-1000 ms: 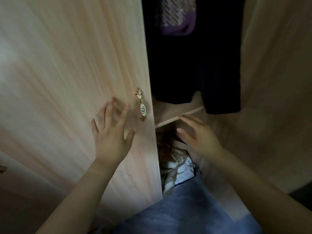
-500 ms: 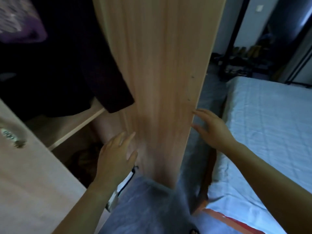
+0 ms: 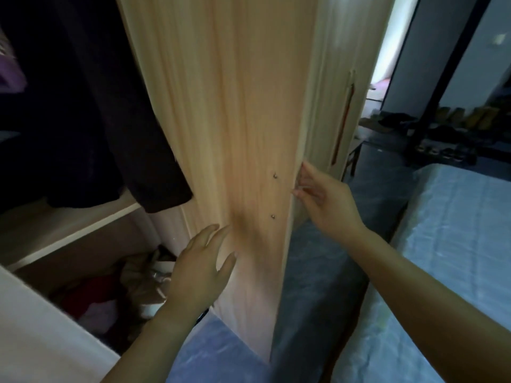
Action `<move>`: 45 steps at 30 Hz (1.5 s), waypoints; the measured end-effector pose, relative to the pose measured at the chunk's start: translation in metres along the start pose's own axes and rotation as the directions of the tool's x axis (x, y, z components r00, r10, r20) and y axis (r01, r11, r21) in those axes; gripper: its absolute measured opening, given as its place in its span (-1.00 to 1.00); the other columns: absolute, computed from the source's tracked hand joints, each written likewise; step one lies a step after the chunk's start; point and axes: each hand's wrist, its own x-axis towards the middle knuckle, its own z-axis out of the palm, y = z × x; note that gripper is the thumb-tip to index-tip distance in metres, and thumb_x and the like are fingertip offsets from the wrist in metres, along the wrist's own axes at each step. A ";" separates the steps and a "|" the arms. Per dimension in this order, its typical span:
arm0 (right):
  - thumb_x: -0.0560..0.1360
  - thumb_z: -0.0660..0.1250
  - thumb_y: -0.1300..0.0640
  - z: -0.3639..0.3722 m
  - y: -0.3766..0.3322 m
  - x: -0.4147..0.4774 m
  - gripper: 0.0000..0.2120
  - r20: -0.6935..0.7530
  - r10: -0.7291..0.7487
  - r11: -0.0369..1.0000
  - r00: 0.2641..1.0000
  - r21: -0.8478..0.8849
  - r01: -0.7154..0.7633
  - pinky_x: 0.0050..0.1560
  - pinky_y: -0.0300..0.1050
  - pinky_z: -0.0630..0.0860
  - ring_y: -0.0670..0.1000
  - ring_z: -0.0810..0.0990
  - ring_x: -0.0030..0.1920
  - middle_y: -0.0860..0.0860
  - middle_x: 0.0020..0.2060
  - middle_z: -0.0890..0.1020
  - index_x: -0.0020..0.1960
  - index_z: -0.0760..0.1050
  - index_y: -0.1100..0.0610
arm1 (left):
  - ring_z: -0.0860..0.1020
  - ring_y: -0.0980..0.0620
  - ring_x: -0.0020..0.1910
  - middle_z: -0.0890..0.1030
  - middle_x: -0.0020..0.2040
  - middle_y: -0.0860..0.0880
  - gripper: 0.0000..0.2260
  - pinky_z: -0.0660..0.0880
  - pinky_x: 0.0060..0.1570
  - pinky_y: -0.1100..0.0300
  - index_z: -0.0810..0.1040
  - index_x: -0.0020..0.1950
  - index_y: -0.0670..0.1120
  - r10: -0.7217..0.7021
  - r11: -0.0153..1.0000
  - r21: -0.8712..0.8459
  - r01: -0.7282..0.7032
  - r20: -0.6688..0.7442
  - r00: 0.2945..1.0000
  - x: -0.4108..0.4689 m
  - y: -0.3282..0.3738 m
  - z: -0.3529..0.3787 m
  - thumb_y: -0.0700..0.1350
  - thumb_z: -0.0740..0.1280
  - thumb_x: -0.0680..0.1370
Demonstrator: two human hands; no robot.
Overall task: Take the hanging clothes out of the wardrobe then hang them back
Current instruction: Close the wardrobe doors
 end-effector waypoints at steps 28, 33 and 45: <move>0.39 0.48 0.16 0.191 -0.132 0.039 -0.40 0.176 -0.605 0.768 0.776 0.387 0.511 0.35 -0.29 0.25 -0.03 0.40 0.30 0.19 0.39 0.31 0.38 0.36 0.09 | 0.51 0.35 -0.10 0.53 -0.10 0.30 -0.74 0.41 -0.15 0.48 0.50 0.13 0.18 -0.497 0.857 -0.153 0.491 -0.494 0.713 -0.097 -0.060 -0.083 -0.02 0.40 0.47; 0.42 0.44 0.12 0.246 -0.151 0.061 -0.38 0.169 -0.632 0.760 0.756 0.324 0.563 0.37 -0.04 0.32 0.09 0.25 0.44 0.14 0.47 0.17 0.42 0.31 0.07 | 0.53 0.31 -0.09 0.52 -0.05 0.32 -0.52 0.43 -0.14 0.47 0.40 0.27 0.18 -0.502 0.853 -0.190 0.487 -0.556 0.662 -0.094 -0.115 -0.117 -0.12 0.47 0.43; 0.36 0.49 0.11 0.361 -0.170 0.090 -0.16 0.142 -0.621 0.778 0.771 -0.007 0.628 0.42 0.09 0.15 0.15 -0.01 0.50 0.12 0.49 0.01 0.48 0.07 -0.04 | 0.38 -0.01 0.26 0.43 0.31 -0.06 -0.21 0.39 0.18 0.17 0.13 0.51 0.04 -0.145 0.880 0.256 0.401 -0.659 0.739 -0.068 -0.244 -0.161 -0.11 0.49 0.40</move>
